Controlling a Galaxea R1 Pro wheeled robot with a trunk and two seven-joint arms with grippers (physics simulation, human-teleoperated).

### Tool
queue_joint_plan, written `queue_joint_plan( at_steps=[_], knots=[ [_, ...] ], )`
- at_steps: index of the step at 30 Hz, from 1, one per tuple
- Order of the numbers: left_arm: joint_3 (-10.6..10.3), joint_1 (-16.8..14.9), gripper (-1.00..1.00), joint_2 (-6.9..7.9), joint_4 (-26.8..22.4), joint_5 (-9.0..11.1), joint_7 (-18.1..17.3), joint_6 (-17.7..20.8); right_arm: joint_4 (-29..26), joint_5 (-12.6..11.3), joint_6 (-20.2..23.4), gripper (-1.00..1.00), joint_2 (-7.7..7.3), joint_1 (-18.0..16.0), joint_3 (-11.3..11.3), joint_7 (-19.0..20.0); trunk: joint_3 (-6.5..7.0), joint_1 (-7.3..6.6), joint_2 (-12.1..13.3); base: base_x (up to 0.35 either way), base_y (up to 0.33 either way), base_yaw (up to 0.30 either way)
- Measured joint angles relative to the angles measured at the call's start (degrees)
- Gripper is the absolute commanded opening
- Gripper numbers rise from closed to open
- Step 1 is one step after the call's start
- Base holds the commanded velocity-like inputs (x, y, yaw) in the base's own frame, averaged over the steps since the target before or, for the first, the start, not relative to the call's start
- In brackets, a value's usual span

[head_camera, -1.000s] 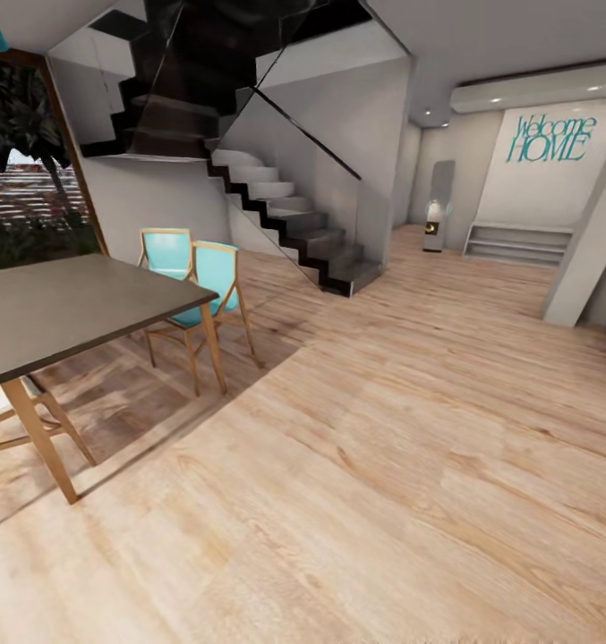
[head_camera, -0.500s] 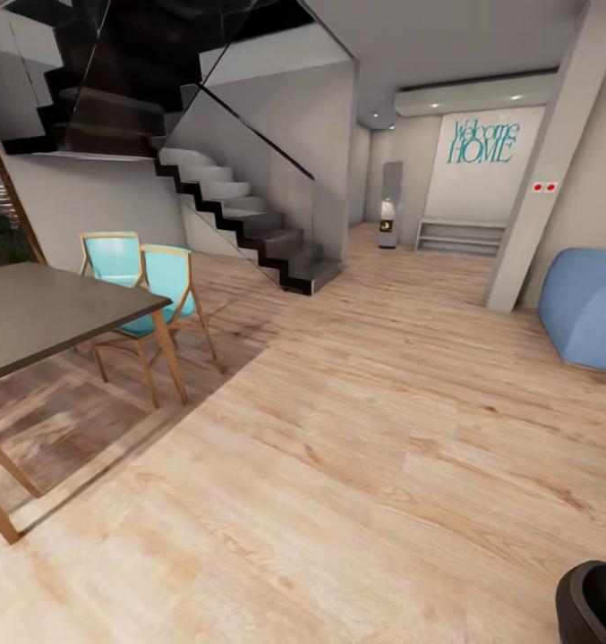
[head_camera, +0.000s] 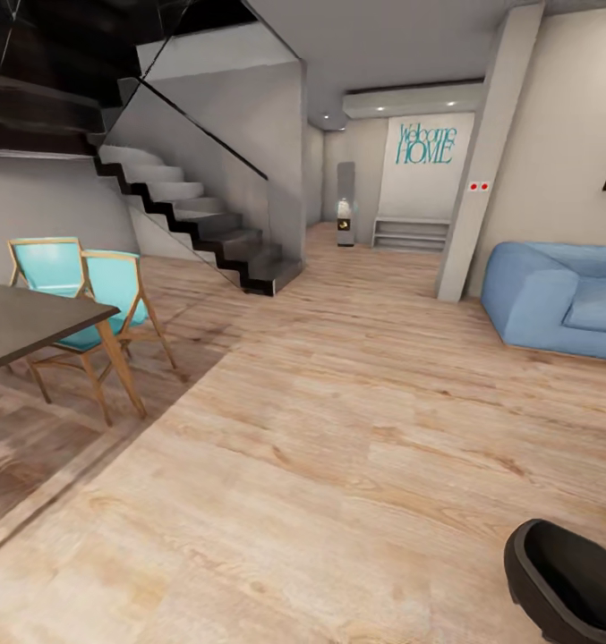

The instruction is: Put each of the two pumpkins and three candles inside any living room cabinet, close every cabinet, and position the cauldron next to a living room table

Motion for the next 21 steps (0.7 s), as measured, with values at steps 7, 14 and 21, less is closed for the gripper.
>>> queue_joint_plan(
  at_steps=[7,14,21],
  knots=[
    [0.0,0.0,1.0,0.0,0.0,0.0,0.0,0.0,0.0,0.0,0.0,1.0,0.0,0.0,0.0,0.0,0.0,0.01,0.0,-0.048,0.0,-0.3],
    [0.0,0.0,1.0,0.0,0.0,0.0,0.0,0.0,0.0,0.0,0.0,1.0,0.0,0.0,0.0,0.0,0.0,0.0,0.0,-0.063,0.018,-0.3],
    [0.0,0.0,1.0,0.0,0.0,0.0,0.0,0.0,0.0,0.0,0.0,1.0,0.0,0.0,0.0,0.0,0.0,0.0,0.0,-0.004,0.002,-0.3]
  ],
)
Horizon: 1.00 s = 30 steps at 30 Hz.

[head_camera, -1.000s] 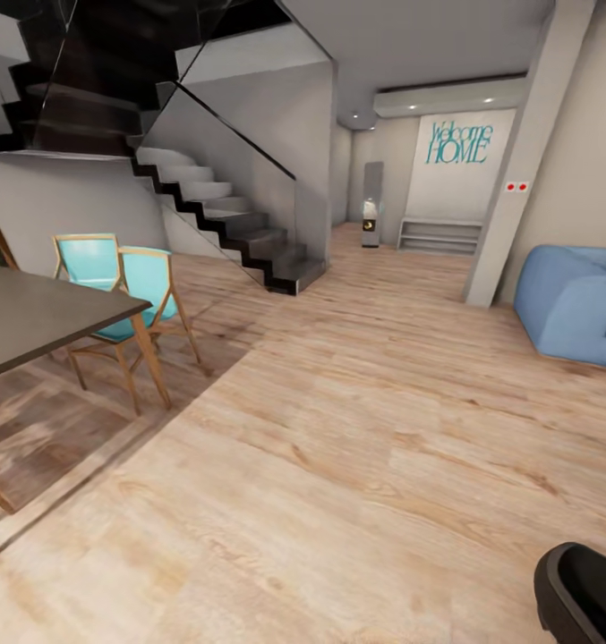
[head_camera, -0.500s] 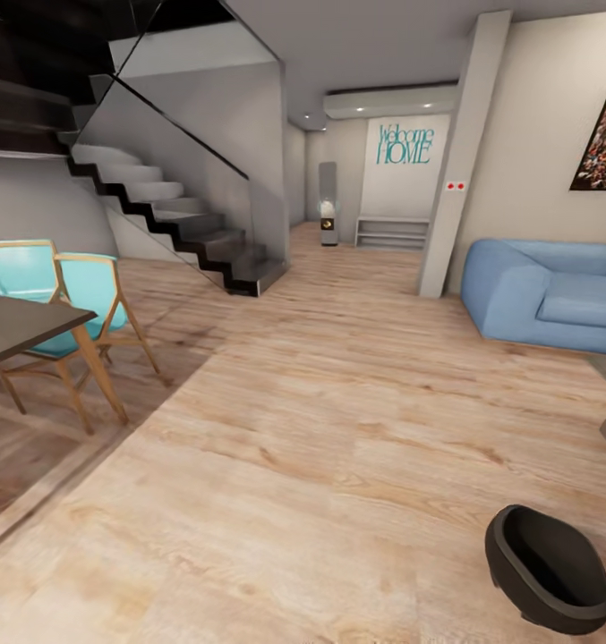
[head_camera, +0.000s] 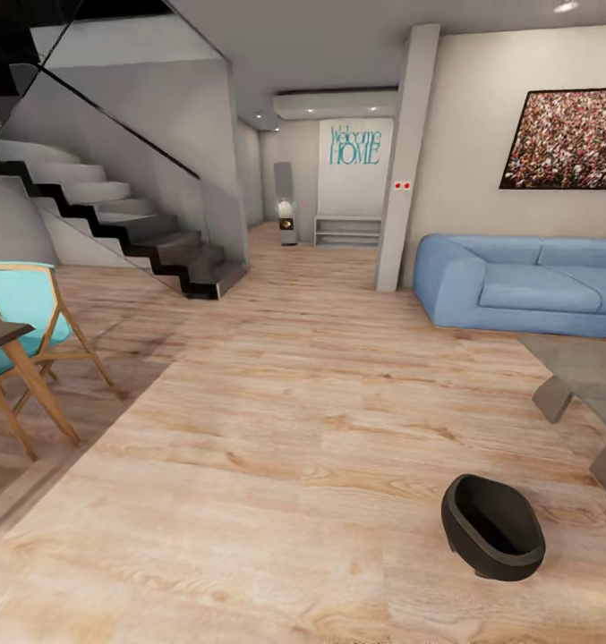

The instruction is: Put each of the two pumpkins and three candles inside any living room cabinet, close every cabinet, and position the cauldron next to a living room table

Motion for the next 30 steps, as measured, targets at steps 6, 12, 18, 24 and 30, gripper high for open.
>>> queue_joint_plan(
  at_steps=[6,12,18,24,30],
  knots=[
    [0.0,0.0,1.0,0.0,0.0,0.0,0.0,0.0,0.0,0.0,0.0,1.0,0.0,0.0,0.0,0.0,0.0,0.0,0.0,0.0,0.0,-0.3],
    [0.0,0.0,1.0,0.0,0.0,0.0,0.0,0.0,0.0,0.0,0.0,1.0,0.0,0.0,0.0,0.0,0.0,0.0,0.0,0.0,0.0,-0.3],
    [0.0,0.0,1.0,0.0,0.0,0.0,0.0,0.0,0.0,0.0,0.0,1.0,0.0,0.0,0.0,0.0,0.0,0.0,0.0,0.002,0.001,-0.3],
    [-0.1,0.0,1.0,0.0,0.0,-0.1,-0.1,0.0,0.0,0.0,0.0,1.0,0.0,0.0,0.0,0.0,0.0,-0.02,0.0,0.164,0.151,-0.3],
    [-0.1,0.0,1.0,0.0,0.0,-0.1,-0.1,0.0,0.0,0.0,0.0,1.0,0.0,0.0,0.0,0.0,0.0,-0.03,0.0,0.257,0.231,-0.3]
  ],
)
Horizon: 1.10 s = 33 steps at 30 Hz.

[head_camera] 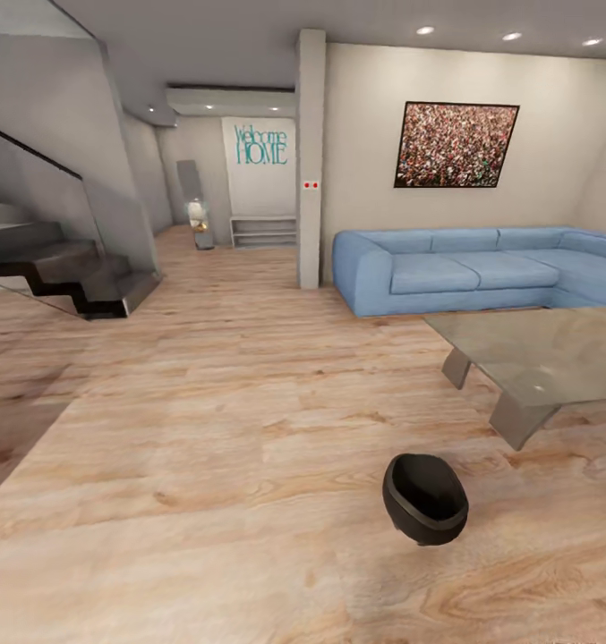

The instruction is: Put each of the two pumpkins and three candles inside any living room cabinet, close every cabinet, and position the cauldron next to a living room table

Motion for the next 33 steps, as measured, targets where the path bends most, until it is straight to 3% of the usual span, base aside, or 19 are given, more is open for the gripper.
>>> queue_joint_plan(
  at_steps=[22,33],
  knots=[
    [0.0,0.0,1.0,0.0,0.0,0.0,0.0,0.0,0.0,0.1,-0.1,1.0,0.09,0.0,0.1,0.0,0.0,0.0,0.0,0.282,0.219,-0.3],
    [0.1,0.0,1.0,0.03,0.0,0.1,0.1,0.1,0.0,0.1,-0.1,1.0,0.09,0.0,0.0,0.0,0.0,0.03,0.0,0.046,0.035,-0.3]
  ],
)
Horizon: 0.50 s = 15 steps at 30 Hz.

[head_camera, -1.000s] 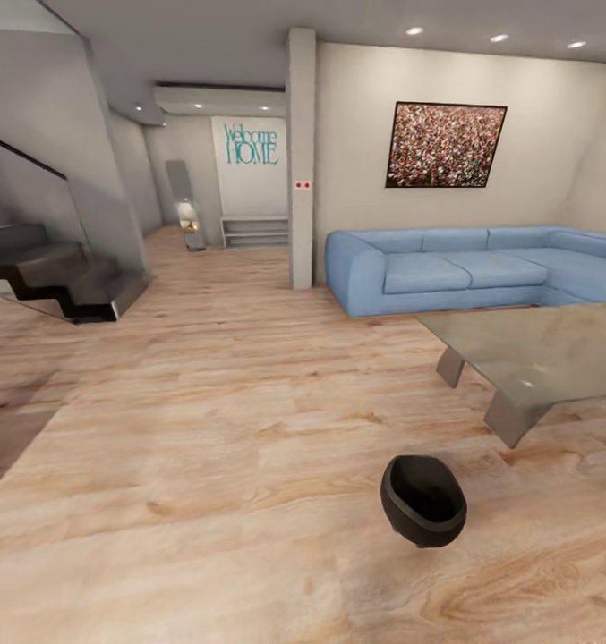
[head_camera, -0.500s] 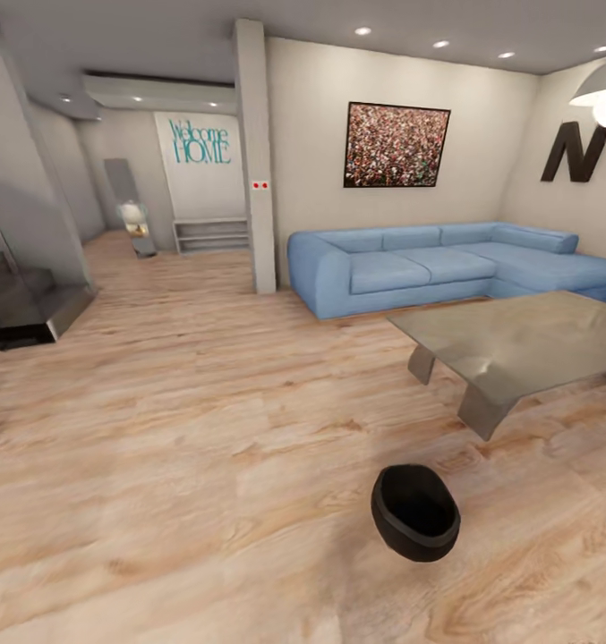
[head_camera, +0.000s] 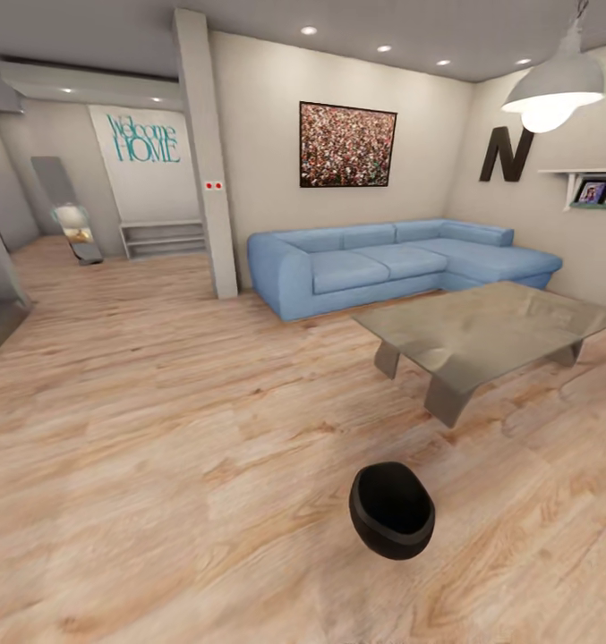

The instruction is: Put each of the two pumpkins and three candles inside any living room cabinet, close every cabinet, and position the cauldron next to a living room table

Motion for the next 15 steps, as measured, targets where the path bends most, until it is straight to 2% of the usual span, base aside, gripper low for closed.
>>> queue_joint_plan(
  at_steps=[15],
  knots=[
    [0.0,0.0,1.0,-0.02,0.0,0.0,0.0,0.0,0.0,0.0,0.0,1.0,0.0,0.0,0.0,0.0,0.0,0.0,0.0,0.001,0.0,-0.3]
  ],
)
